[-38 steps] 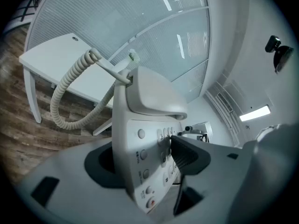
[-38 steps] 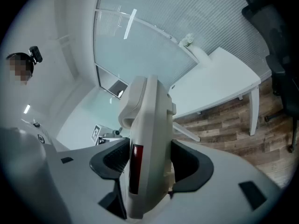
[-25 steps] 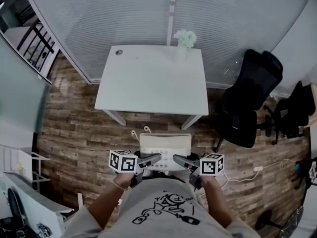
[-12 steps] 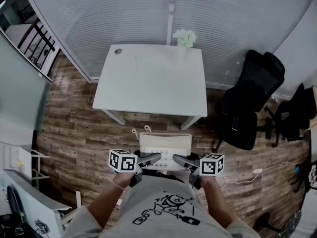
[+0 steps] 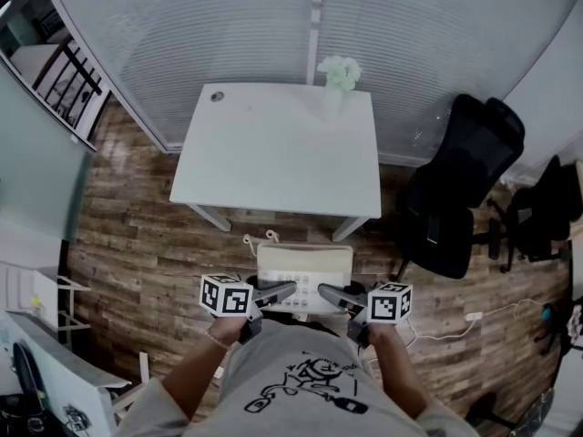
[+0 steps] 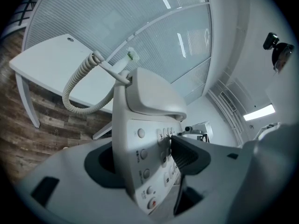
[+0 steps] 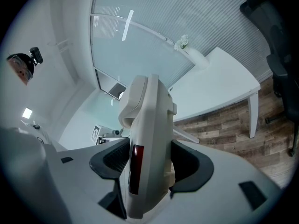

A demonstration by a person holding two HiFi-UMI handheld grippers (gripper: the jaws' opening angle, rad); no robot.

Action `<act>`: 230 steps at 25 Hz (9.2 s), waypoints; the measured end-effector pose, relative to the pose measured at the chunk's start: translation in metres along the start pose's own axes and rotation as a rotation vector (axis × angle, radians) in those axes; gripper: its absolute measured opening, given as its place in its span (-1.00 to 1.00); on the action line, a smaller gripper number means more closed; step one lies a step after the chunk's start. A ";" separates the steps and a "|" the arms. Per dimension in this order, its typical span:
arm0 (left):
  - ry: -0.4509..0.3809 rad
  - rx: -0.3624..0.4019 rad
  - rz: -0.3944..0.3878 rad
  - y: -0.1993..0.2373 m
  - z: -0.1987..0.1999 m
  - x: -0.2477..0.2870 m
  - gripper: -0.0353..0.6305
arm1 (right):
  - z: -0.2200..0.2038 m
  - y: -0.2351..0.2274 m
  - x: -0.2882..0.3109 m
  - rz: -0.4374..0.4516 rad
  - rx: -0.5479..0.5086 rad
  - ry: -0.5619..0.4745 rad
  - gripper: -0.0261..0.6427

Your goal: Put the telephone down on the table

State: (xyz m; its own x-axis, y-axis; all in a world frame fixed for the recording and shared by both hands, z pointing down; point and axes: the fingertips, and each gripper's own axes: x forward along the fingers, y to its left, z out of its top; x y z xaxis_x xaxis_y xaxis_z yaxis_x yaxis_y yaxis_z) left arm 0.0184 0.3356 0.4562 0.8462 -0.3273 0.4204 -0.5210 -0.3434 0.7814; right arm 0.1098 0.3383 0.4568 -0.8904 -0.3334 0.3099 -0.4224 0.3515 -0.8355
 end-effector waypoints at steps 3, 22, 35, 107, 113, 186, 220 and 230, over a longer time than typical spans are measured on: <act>0.000 -0.005 0.003 0.004 0.005 0.001 -0.01 | 0.005 -0.001 0.003 0.000 0.002 0.002 -0.06; 0.017 -0.020 -0.012 0.041 0.075 0.012 -0.01 | 0.069 -0.022 0.047 -0.010 0.020 -0.001 -0.06; 0.035 0.005 -0.029 0.075 0.146 0.000 -0.01 | 0.126 -0.020 0.098 -0.024 0.021 -0.024 -0.06; 0.021 -0.077 0.026 0.124 0.308 0.118 -0.01 | 0.306 -0.130 0.122 0.011 0.075 0.043 -0.06; 0.020 -0.075 0.025 0.127 0.318 0.118 -0.01 | 0.315 -0.128 0.128 0.012 0.080 0.044 -0.06; 0.113 -0.180 -0.025 0.240 0.303 0.134 -0.01 | 0.291 -0.197 0.206 -0.096 0.165 0.098 -0.06; 0.177 -0.251 0.019 0.296 0.263 0.169 0.00 | 0.253 -0.264 0.225 -0.146 0.243 0.188 -0.05; 0.176 -0.189 0.060 0.298 0.264 0.173 0.04 | 0.251 -0.269 0.227 -0.143 0.249 0.193 -0.05</act>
State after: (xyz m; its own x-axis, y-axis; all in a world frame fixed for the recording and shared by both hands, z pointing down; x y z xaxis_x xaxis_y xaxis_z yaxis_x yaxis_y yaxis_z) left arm -0.0198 -0.0563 0.6400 0.8292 -0.1785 0.5297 -0.5551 -0.1519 0.8178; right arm 0.0638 -0.0515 0.6383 -0.8508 -0.1835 0.4924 -0.5123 0.0810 -0.8550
